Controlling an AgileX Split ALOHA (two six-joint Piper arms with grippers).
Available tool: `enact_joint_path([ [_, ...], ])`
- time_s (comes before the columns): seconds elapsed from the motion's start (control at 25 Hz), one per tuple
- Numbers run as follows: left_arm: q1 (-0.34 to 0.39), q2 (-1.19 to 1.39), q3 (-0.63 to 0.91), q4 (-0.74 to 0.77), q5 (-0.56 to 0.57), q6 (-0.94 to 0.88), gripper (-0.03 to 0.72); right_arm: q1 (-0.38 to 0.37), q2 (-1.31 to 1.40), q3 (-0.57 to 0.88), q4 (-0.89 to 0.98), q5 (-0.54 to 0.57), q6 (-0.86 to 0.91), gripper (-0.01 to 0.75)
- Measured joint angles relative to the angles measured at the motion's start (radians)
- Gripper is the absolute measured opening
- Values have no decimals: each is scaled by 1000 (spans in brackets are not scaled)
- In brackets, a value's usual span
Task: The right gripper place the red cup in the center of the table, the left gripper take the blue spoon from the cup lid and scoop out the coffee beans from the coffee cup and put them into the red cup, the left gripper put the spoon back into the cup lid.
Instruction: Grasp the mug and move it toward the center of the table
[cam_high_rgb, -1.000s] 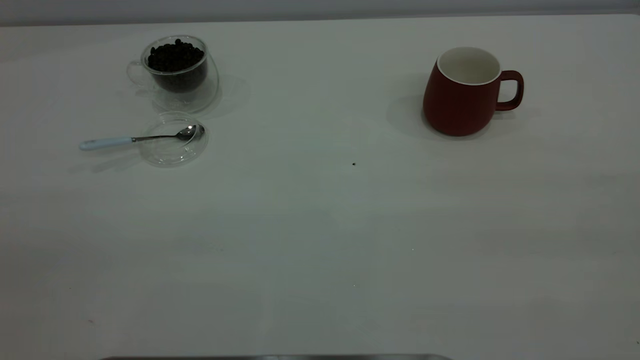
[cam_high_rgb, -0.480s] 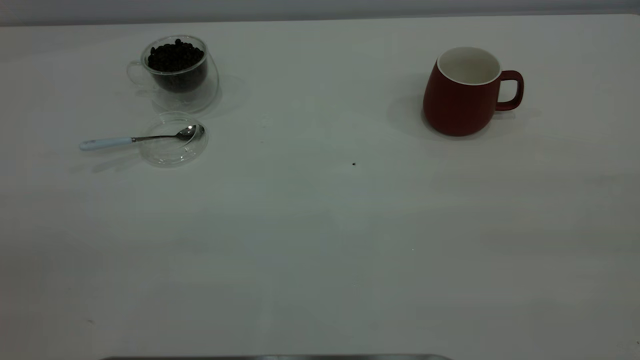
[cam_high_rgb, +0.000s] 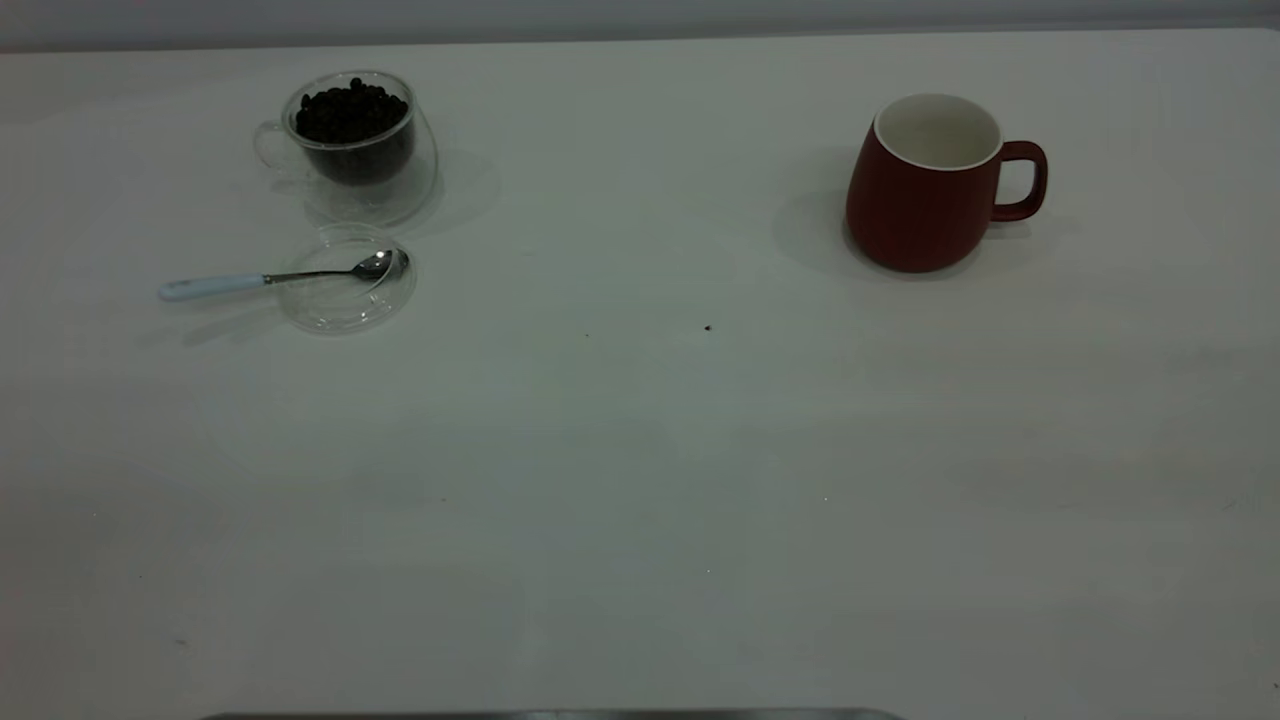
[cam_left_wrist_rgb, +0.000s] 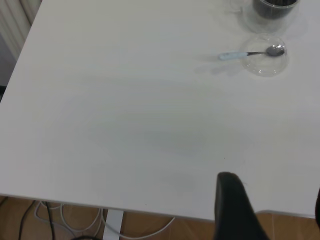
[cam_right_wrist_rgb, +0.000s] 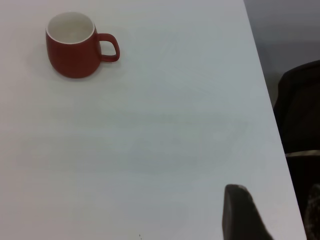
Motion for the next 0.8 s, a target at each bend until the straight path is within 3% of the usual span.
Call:
enact_joint_path([
  [0.68, 0, 0, 0, 0, 0, 0, 449, 0, 0, 0, 0, 0, 0, 347],
  [0.8, 0, 0, 0, 0, 0, 0, 449, 0, 6, -1, -3, 0, 9, 378],
])
